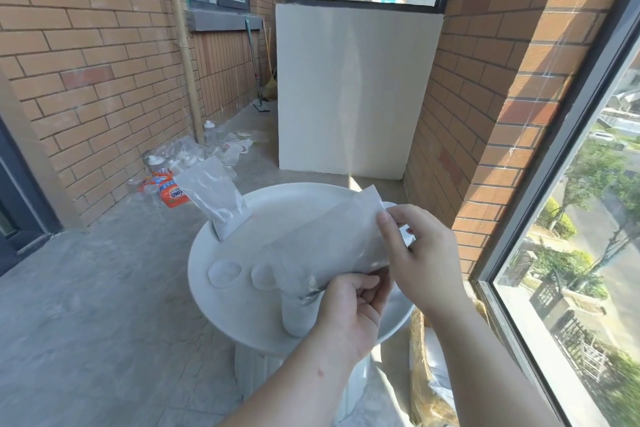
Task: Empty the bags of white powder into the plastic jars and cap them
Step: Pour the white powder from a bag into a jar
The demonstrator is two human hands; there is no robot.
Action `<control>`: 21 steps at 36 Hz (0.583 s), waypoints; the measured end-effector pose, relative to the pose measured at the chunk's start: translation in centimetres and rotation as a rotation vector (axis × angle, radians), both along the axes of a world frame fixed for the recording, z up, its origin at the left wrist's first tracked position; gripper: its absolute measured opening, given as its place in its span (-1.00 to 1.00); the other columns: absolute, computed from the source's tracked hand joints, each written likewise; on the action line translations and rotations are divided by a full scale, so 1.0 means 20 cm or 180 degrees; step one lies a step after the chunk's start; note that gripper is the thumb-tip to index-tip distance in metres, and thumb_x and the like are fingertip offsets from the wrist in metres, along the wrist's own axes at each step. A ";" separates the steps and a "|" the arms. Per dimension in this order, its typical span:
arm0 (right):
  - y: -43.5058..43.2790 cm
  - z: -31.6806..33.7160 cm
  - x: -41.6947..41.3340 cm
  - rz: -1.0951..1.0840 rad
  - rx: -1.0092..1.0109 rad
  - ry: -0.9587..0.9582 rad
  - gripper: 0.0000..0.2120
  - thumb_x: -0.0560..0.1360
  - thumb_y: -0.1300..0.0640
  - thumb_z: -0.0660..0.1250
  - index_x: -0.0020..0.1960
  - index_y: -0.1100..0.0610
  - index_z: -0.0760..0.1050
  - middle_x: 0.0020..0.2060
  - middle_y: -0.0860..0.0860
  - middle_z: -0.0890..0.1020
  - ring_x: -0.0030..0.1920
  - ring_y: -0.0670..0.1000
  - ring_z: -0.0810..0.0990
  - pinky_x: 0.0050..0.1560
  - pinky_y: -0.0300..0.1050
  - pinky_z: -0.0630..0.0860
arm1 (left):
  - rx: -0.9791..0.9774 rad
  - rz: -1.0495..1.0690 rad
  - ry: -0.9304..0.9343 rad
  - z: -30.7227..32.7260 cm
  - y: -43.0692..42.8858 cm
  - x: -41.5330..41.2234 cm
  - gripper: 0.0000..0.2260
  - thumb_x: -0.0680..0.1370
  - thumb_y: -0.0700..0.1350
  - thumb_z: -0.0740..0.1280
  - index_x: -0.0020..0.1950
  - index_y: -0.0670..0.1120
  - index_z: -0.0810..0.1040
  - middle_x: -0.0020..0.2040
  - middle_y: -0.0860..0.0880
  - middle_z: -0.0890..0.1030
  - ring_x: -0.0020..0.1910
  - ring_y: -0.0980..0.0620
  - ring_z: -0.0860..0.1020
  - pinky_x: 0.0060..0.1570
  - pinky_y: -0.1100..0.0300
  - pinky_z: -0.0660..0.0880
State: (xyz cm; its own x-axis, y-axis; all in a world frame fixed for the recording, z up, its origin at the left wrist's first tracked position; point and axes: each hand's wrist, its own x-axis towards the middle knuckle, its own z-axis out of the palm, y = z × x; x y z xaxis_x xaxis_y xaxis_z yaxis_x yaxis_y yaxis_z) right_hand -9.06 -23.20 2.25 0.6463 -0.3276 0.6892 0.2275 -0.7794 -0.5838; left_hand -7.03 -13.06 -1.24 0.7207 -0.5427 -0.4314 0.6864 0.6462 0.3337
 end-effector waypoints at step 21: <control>0.08 0.00 0.04 -0.0157 0.0129 -0.0163 -0.77 0.63 0.01 0.24 -0.11 0.08 0.56 -0.23 -0.08 0.59 -0.12 -0.01 0.55 -0.16 0.01 0.49 | 0.0293 0.0115 0.0081 -0.03 0.03 0.02 -0.73 0.48 -0.54 0.13 -0.09 -0.35 0.59 -0.18 -0.22 0.69 -0.30 -0.07 0.70 -0.12 0.09 0.66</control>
